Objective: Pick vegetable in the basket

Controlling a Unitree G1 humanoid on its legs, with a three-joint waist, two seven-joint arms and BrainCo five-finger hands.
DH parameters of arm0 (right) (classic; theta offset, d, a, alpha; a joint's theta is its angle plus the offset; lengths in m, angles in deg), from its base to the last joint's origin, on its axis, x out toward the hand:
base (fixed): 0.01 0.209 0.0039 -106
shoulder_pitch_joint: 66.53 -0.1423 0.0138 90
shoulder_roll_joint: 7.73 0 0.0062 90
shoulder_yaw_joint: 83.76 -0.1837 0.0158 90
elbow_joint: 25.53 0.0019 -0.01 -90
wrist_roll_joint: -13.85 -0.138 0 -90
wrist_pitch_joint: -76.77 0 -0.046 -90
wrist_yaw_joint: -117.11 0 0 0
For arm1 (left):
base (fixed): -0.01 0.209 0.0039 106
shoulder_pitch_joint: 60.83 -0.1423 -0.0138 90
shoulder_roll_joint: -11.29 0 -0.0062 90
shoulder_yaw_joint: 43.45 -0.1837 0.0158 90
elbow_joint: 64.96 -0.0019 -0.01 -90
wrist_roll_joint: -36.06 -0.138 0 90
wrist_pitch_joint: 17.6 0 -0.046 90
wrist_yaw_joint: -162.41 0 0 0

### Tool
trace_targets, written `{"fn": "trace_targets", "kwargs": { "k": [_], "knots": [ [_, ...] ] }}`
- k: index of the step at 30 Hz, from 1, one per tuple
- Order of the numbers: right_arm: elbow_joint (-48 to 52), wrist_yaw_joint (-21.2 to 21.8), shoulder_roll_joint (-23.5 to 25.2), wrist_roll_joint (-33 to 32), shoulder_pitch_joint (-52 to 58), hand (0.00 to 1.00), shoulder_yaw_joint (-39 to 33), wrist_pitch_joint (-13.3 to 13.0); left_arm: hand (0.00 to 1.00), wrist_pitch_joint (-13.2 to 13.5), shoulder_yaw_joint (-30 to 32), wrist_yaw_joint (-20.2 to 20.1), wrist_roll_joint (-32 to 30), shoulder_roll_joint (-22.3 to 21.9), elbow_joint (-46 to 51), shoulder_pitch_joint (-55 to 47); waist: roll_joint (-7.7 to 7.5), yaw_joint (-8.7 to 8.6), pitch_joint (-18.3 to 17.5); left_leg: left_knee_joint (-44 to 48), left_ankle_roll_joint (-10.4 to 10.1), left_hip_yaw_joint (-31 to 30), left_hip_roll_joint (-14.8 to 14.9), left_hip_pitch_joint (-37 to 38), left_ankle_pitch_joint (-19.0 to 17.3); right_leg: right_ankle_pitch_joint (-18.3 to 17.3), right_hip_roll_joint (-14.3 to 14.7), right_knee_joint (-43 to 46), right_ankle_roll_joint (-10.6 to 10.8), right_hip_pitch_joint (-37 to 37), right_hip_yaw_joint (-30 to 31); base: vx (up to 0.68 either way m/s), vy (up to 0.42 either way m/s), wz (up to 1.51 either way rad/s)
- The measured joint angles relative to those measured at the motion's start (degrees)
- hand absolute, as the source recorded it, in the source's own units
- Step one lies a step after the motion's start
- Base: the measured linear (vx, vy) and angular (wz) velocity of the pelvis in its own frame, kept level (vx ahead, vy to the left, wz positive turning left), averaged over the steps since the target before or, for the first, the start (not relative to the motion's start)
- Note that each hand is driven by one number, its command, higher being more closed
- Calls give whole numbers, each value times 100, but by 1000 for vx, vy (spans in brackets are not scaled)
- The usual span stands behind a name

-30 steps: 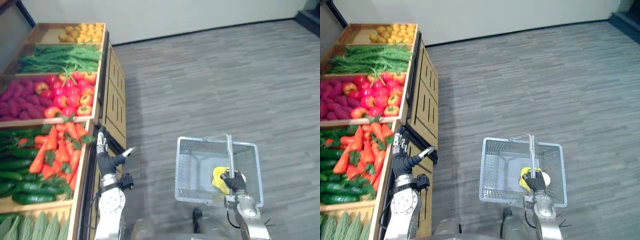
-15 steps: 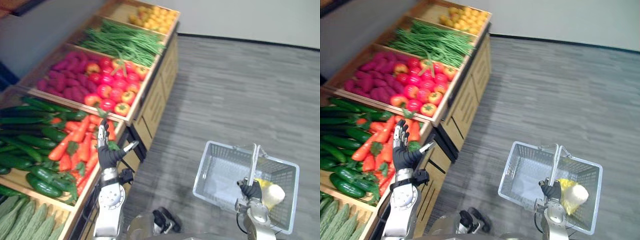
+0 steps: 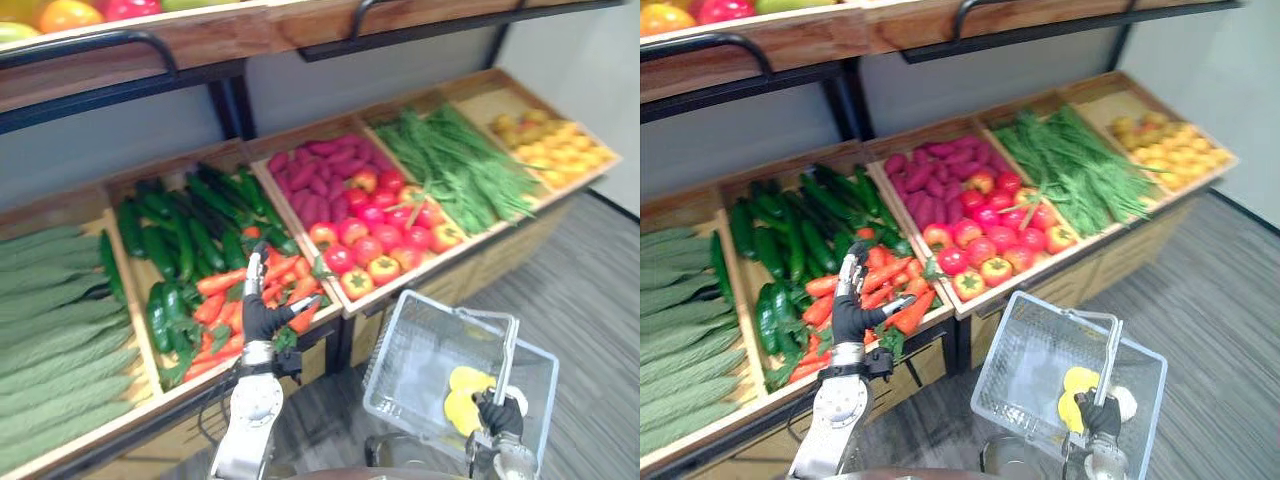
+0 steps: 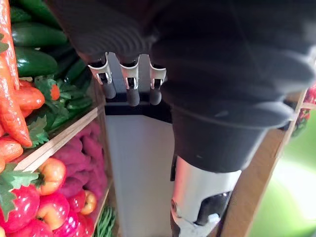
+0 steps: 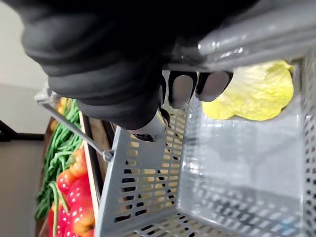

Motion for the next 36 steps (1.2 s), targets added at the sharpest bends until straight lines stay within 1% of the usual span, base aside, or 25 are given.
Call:
{"fn": "trace_targets", "kwargs": {
  "k": [1,2,3,4,5,6,7,8,9,11,12,13,14,15,16,17,19,22,23,27,28,29,30,34,36],
  "knots": [
    [43,-55,0,-4,66,100,-105,-18,0,0,52,7,0,1,28,35,-37,10,33,83,72,422,75,-50,48,-17,-92,-139,-29,109,-145,-15,-84,67],
    [49,-55,-2,-4,122,100,-158,-33,0,-2,62,7,0,7,28,55,-42,6,39,120,129,677,142,-63,34,-16,-136,-216,-31,175,-232,-51,-30,70],
    [48,-55,6,-10,171,100,-219,-37,0,-2,87,4,-2,24,44,71,-42,-22,38,138,221,1128,259,-4,-11,-17,-198,-295,-32,263,-377,-75,28,60],
    [47,-60,35,-151,244,100,-277,-38,0,-3,215,7,-35,80,70,67,-71,-4,36,116,228,1651,420,110,-16,-10,-269,-398,-40,345,-411,-92,47,48],
    [41,-59,75,-188,245,100,-309,-38,0,-4,289,8,-79,109,70,67,-63,-4,32,115,201,1762,453,124,-2,14,-282,-447,-30,377,-428,-111,74,26],
    [1,-58,133,-244,234,100,-334,-38,0,-6,444,8,-203,203,70,72,-38,-31,16,58,67,1758,429,109,67,106,-290,-594,11,422,-423,-115,102,10],
    [-106,-50,175,-322,186,100,-341,-41,0,-13,557,7,-326,319,62,76,-62,-40,-20,-73,-31,1760,363,111,132,224,-294,-793,38,454,-369,-110,112,2],
    [-165,-46,196,-328,161,100,-347,-40,0,-15,637,2,-401,406,61,80,-77,-42,-41,-143,-70,1769,335,108,165,295,-293,-897,27,472,-350,-85,108,-10],
    [-259,-26,223,-326,123,100,-351,-40,0,-23,770,2,-531,578,58,86,-111,-46,-91,-299,-63,1779,251,113,272,428,-299,-1078,53,484,-285,-50,74,-9],
    [-385,93,217,-314,-6,100,-401,-40,0,-68,947,-2,-752,764,-25,137,-190,-87,-111,-491,-91,1834,167,119,425,593,-293,-1297,63,483,-195,-26,48,-14],
    [-393,191,215,-297,-64,100,-416,-40,0,-141,1037,-15,-914,930,-311,291,-245,-114,-138,-606,-93,1866,116,131,521,702,-284,-1443,58,487,-140,2,20,-14],
    [-401,223,214,-285,-76,100,-415,-40,0,-173,1079,-21,-997,984,-467,377,-273,-138,-156,-685,-96,1873,80,151,558,723,-282,-1502,61,496,-112,18,9,-11],
    [-446,290,203,-248,-111,100,-416,-40,0,-237,1119,-54,-1139,1041,-681,495,-302,-183,-177,-820,-95,1885,31,196,621,768,-284,-1591,59,520,-78,0,0,0],
    [-516,346,176,-193,-176,100,-416,-41,0,-301,1133,-135,-1292,1143,-954,669,-339,-280,-202,-1001,-91,1884,-43,241,717,834,-291,-1724,55,555,-22,0,0,0],
    [-557,363,162,-169,-218,100,-416,-40,0,-328,1130,-150,-1363,1203,-1085,750,-353,-291,-207,-1085,-88,1894,-74,274,761,866,-291,-1784,56,573,6,0,0,0],
    [-561,439,149,-151,-253,100,-423,-38,0,-427,1143,-226,-1556,1295,-1290,903,-373,-315,-220,-1209,-95,1910,-143,320,833,899,-290,-1855,55,577,60,36,6,-12],
    [-561,531,107,-131,-300,100,-423,-38,0,-588,1168,-351,-1870,1452,-1674,1194,-386,-443,-221,-1432,-92,1942,-204,385,959,967,-277,-1975,35,579,201,31,2,-9],
    [-561,581,44,-104,-414,100,-422,-30,0,-689,1163,-458,-2126,1637,-2158,1445,-400,-575,-206,-1585,-108,2039,-225,473,1022,1053,-244,-2077,16,560,349,19,-1,-13],
    [-561,587,30,-104,-453,100,-422,-30,0,-720,1162,-508,-2176,1666,-2233,1490,-405,-592,-201,-1601,-109,2063,-225,471,1028,1068,-232,-2088,1,540,386,-29,1,-28],
    [-561,598,6,-107,-671,100,-422,-33,0,-851,1127,-639,-2545,1753,-2652,1926,-537,-619,-64,-1681,-91,2215,-263,282,1101,1221,-211,-2202,25,255,604,-66,-10,-23],
    [-559,619,4,-106,-763,100,-422,-34,0,-894,1124,-641,-2674,1756,-2729,2050,-572,-664,45,-1685,-71,2216,-277,190,1136,1303,-221,-2271,17,184,618,-68,-21,-8],
    [-559,636,3,-105,-789,100,-422,-34,0,-898,1123,-643,-2700,1758,-2806,2120,-587,-689,91,-1682,-63,2219,-286,128,1151,1340,-227,-2305,29,139,629,-64,-15,-3],
    [-559,667,3,-102,-893,100,-419,-34,0,-981,1122,-644,-2821,1762,-2926,2217,-598,-756,192,-1680,-43,2220,-303,54,1169,1390,-244,-2350,33,83,635,-52,-6,-4],
    [-549,658,2,-110,-1049,100,-420,-37,0,-1082,1110,-660,-3017,1770,-3151,2483,-619,-779,428,-1635,-40,2272,-316,-121,1170,1490,-245,-2384,41,-122,756,-45,-8,-14],
    [-542,638,1,-122,-1153,100,-419,-42,0,-1135,1019,-648,-3198,1894,-3476,2843,-674,-824,590,-1549,-39,2244,-305,-277,1167,1545,-251,-2392,39,-241,772,-62,-27,-3]
  ]
}}
